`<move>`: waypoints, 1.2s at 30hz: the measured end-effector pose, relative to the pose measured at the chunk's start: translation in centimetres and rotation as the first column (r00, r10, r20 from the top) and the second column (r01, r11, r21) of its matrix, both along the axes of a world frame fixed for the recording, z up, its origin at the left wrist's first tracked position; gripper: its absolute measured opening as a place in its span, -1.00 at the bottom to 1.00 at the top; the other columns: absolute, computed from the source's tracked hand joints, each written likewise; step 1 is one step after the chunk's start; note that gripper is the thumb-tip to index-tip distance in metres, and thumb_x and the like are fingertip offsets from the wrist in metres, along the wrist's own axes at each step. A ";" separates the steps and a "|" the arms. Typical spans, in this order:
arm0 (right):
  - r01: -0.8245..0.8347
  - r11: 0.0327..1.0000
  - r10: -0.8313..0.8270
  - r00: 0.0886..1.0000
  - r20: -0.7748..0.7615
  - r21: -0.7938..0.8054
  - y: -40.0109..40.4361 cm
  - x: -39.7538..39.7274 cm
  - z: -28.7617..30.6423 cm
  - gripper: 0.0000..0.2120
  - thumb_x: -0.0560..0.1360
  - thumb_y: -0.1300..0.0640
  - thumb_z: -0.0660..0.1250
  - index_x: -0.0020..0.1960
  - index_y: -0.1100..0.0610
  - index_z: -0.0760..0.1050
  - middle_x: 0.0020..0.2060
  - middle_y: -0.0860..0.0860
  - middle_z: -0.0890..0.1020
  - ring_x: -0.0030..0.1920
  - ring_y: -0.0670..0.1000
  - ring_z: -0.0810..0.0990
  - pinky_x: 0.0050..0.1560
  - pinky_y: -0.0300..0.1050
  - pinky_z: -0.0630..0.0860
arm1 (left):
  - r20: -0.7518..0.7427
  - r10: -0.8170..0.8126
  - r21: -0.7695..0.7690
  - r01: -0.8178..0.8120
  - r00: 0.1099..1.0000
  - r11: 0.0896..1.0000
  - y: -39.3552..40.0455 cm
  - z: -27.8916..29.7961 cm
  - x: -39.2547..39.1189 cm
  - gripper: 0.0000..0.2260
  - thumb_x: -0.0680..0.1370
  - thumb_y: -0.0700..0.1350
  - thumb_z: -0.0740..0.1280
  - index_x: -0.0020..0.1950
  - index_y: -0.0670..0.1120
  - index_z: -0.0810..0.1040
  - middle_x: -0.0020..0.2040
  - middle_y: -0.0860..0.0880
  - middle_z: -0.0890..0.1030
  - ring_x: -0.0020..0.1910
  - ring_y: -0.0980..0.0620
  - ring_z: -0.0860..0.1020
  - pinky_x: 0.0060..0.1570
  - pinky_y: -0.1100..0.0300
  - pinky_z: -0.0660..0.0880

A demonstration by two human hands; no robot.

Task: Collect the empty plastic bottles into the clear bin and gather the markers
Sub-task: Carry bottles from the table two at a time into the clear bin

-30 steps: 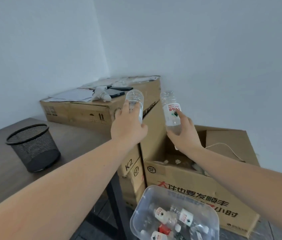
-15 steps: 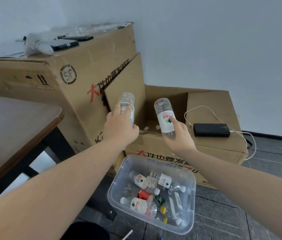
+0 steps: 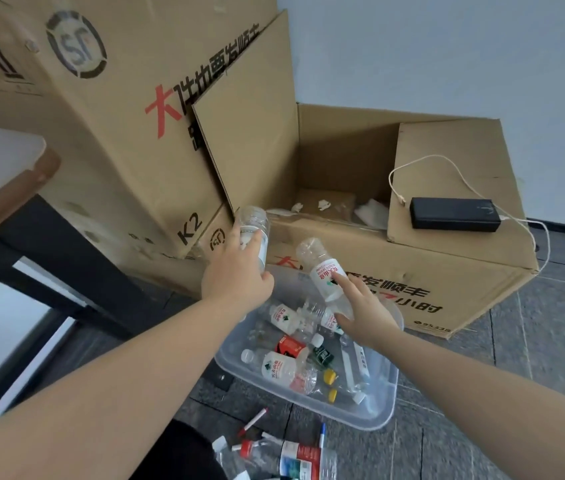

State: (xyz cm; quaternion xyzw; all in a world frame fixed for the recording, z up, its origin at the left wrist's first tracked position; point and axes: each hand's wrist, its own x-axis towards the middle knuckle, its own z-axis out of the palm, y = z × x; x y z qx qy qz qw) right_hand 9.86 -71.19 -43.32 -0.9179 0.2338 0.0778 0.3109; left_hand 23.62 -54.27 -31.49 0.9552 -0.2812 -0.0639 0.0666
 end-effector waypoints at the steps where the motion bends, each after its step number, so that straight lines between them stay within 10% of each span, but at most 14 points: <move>1: -0.018 1.000 0.018 0.999 -0.033 0.002 0.0 0.0 -0.5 -0.26 0.53 0.07 0.29 0.53 -0.18 -0.08 0.54 0.01 0.05 0.38 0.15 0.36 0.12 -0.06 0.50 | -0.005 0.001 0.011 -0.001 1.000 1.000 0.1 -0.4 0.0 -0.40 0.52 0.02 0.28 0.53 0.07 0.13 0.54 -0.05 0.06 0.39 -0.16 0.22 0.11 -0.02 0.42; 5: -0.097 0.994 0.089 0.981 -0.173 -0.041 -0.4 0.2 -1.8 -0.24 0.52 -0.07 0.30 0.54 -0.15 -0.10 0.56 0.03 -0.03 0.54 0.18 0.03 0.44 0.19 0.22 | -0.035 -0.002 0.026 0.003 0.999 1.000 0.0 -1.9 0.0 -0.39 0.53 0.03 0.28 0.53 0.07 0.12 0.54 -0.06 0.07 0.38 -0.15 0.24 0.13 -0.01 0.42; 15: -0.031 0.999 0.031 1.000 0.001 -0.012 -0.8 2.2 0.2 -0.34 0.56 -0.02 0.24 0.55 -0.09 -0.02 0.54 0.01 0.11 0.48 0.08 0.23 0.30 0.01 0.42 | -0.064 -0.068 0.018 0.069 0.996 0.997 -0.2 -4.8 -1.0 -0.34 0.54 0.05 0.30 0.55 0.04 0.06 0.56 -0.11 0.00 0.46 -0.18 0.17 0.26 -0.01 0.38; 21: -0.048 0.999 0.048 0.998 0.043 0.012 -0.5 2.9 1.3 -0.35 0.56 -0.01 0.24 0.54 -0.11 -0.02 0.54 0.00 0.10 0.50 0.06 0.19 0.37 0.00 0.33 | -0.126 -0.025 0.235 0.054 0.992 0.970 0.2 -6.2 -0.4 -0.27 0.55 0.30 0.10 0.54 0.12 -0.27 0.55 -0.04 -0.31 0.54 -0.15 -0.20 0.44 -0.24 -0.02; 36: -0.150 0.973 0.182 0.966 0.184 -0.175 0.1 5.2 10.6 -0.36 0.57 -0.01 0.23 0.54 -0.11 -0.03 0.56 0.00 0.02 0.53 0.08 0.09 0.42 0.02 0.25 | 0.079 -0.083 0.181 0.067 0.993 0.981 0.6 3.0 0.4 -0.39 0.59 0.23 0.07 0.56 0.12 -0.12 0.58 -0.04 -0.17 0.55 -0.12 -0.12 0.47 -0.16 0.00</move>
